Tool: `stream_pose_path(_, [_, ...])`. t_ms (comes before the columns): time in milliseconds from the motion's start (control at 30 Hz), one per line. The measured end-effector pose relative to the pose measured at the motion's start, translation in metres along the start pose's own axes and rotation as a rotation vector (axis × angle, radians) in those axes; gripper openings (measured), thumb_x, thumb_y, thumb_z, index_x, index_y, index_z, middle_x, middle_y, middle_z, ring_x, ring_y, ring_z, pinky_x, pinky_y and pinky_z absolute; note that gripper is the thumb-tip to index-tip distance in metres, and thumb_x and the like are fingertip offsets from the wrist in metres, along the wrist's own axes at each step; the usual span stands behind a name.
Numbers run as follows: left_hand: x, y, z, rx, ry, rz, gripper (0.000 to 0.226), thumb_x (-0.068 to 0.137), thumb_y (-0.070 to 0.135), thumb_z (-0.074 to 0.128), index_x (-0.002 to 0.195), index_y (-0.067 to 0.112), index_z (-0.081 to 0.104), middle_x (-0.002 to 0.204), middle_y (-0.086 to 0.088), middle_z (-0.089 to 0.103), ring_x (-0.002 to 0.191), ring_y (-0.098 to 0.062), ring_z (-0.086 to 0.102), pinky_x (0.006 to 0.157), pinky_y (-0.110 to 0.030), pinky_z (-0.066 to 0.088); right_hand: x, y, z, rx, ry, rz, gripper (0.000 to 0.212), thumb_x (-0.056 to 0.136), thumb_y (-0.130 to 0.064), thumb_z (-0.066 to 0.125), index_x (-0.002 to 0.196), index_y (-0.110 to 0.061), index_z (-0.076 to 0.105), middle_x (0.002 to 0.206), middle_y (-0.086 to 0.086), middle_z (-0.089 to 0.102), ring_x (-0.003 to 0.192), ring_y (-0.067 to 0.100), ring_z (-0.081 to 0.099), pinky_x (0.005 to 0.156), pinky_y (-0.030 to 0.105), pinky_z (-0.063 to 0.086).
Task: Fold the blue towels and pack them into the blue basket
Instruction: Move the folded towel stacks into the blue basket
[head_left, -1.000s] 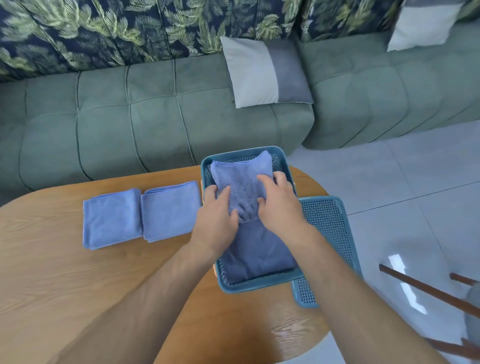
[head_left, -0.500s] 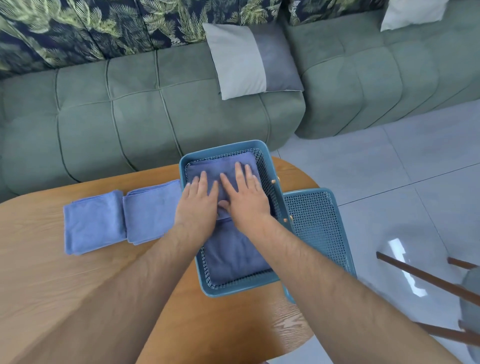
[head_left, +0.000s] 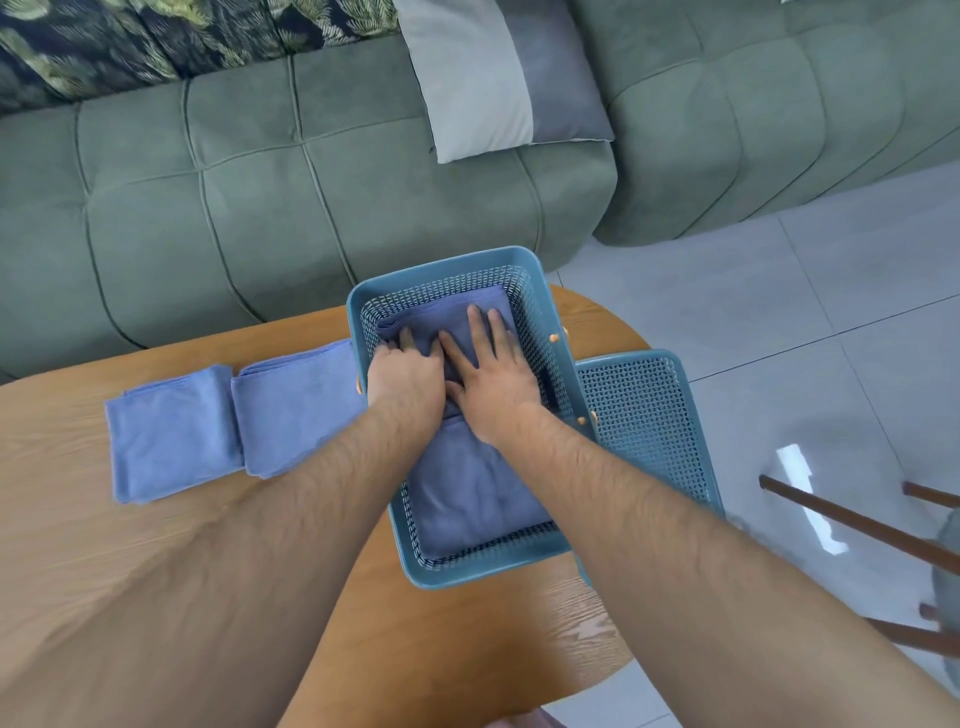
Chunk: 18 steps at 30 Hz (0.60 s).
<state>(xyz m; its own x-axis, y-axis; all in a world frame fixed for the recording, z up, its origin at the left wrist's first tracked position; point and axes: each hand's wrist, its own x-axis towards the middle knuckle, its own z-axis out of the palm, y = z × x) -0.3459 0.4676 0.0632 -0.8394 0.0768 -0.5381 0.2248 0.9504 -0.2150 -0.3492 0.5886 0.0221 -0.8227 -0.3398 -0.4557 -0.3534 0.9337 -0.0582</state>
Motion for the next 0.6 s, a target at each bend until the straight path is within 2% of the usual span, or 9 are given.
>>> stream_pose_path(133, [-0.011,-0.009,-0.007,-0.014,0.004,0.010,0.078,0.096,0.045,0.052,0.159,0.022,0.011,0.161,-0.024,0.018,0.145,-0.031,0.032,0.118,-0.040,0.024,-0.010,0.002,-0.022,0.063,-0.022,-0.018,0.068,0.104,-0.059,0.025,0.161,-0.030,0.002,0.166,0.015,-0.018,0.153,0.034,-0.014,0.125,0.045,0.000])
stream_pose_path(267, [-0.040,-0.030,-0.009,-0.055,0.221,0.023,0.064,0.095,0.051,0.053,0.149,0.022,0.037,0.159,-0.018,0.028,0.148,-0.032,0.025,0.123,-0.044,0.010,-0.040,-0.011,-0.051,0.073,0.112,0.021,0.064,0.107,-0.046,0.035,0.161,-0.019,0.012,0.167,0.018,-0.002,0.155,0.034,0.001,0.124,0.044,0.014])
stream_pose_path(333, [-0.057,-0.048,-0.008,-0.171,0.409,0.010,0.054,0.093,0.045,0.060,0.139,0.017,0.053,0.153,-0.016,0.042,0.144,-0.033,0.034,0.120,-0.046,0.016,-0.050,-0.030,-0.064,0.052,0.248,0.030,0.061,0.104,-0.041,0.046,0.157,-0.016,0.027,0.166,0.018,0.016,0.153,0.034,0.016,0.116,0.043,0.029])
stream_pose_path(400, [-0.073,-0.069,-0.001,-0.304,0.560,-0.023,0.046,0.092,0.040,0.064,0.131,0.015,0.060,0.143,-0.014,0.054,0.136,-0.034,0.045,0.116,-0.048,0.026,-0.052,-0.059,-0.078,0.044,0.410,0.005,0.057,0.091,-0.035,0.068,0.143,-0.015,0.052,0.152,0.016,0.045,0.140,0.034,0.043,0.097,0.041,0.047])
stream_pose_path(433, [-0.081,-0.081,0.003,-0.371,0.587,-0.048,0.043,0.093,0.038,0.063,0.130,0.015,0.061,0.140,-0.012,0.056,0.133,-0.033,0.048,0.115,-0.049,0.029,-0.052,-0.077,-0.083,0.071,0.453,-0.025,0.055,0.084,-0.031,0.076,0.134,-0.015,0.059,0.143,0.014,0.055,0.132,0.033,0.052,0.088,0.039,0.051])
stream_pose_path(500, [-0.096,-0.106,0.017,-0.471,0.583,-0.108,0.041,0.092,0.030,0.065,0.131,0.017,0.060,0.138,-0.009,0.058,0.131,-0.030,0.050,0.113,-0.049,0.032,-0.049,-0.117,-0.086,0.140,0.453,-0.091,0.050,0.079,-0.024,0.077,0.127,-0.015,0.062,0.136,0.012,0.058,0.123,0.031,0.055,0.083,0.037,0.050])
stream_pose_path(600, [-0.110,-0.150,0.056,-0.551,0.485,-0.203,0.042,0.092,0.027,0.059,0.133,0.018,0.058,0.138,-0.008,0.058,0.130,-0.028,0.051,0.110,-0.048,0.039,-0.043,-0.180,-0.081,0.214,0.406,-0.189,0.051,0.084,-0.018,0.072,0.133,-0.015,0.057,0.141,0.014,0.053,0.125,0.030,0.052,0.092,0.038,0.048])
